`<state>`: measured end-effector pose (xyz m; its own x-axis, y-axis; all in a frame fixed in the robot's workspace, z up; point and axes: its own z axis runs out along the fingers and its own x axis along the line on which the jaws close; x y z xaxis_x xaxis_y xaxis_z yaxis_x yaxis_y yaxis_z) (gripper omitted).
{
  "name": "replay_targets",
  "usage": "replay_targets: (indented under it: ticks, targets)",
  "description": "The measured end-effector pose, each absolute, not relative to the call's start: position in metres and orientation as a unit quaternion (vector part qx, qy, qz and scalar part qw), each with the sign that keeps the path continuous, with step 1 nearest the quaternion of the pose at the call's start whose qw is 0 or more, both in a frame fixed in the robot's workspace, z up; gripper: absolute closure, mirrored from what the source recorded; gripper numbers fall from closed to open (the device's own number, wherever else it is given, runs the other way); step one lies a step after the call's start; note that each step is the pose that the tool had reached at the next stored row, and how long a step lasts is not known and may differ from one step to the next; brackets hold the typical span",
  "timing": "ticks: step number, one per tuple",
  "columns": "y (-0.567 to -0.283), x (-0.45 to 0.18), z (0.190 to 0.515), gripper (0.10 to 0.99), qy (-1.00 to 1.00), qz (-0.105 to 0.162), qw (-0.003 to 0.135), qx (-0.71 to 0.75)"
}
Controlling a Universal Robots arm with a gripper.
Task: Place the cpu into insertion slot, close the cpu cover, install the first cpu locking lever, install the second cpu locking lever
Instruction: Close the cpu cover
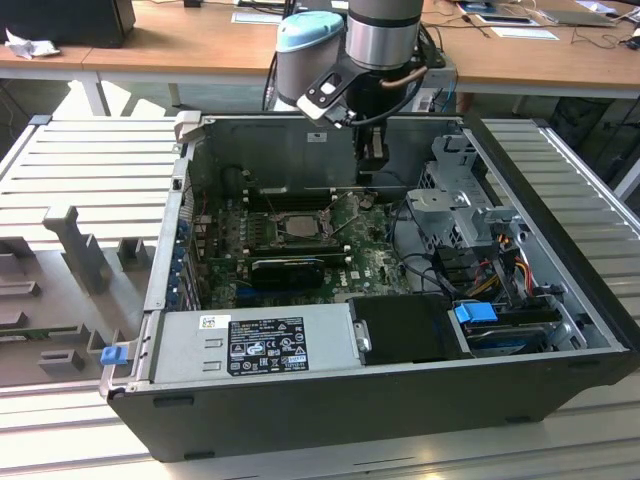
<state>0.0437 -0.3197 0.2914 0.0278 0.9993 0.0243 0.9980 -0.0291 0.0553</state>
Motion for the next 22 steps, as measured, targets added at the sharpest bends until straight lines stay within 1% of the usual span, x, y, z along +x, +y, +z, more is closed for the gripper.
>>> replay_targets:
  ticks: [15,22]
  targets:
    - [-0.318,0.050,0.266,0.980,0.697,0.028,0.011,0.717]
    - [-0.318,0.066,0.260,0.980,0.709,0.012,-0.001,0.705]
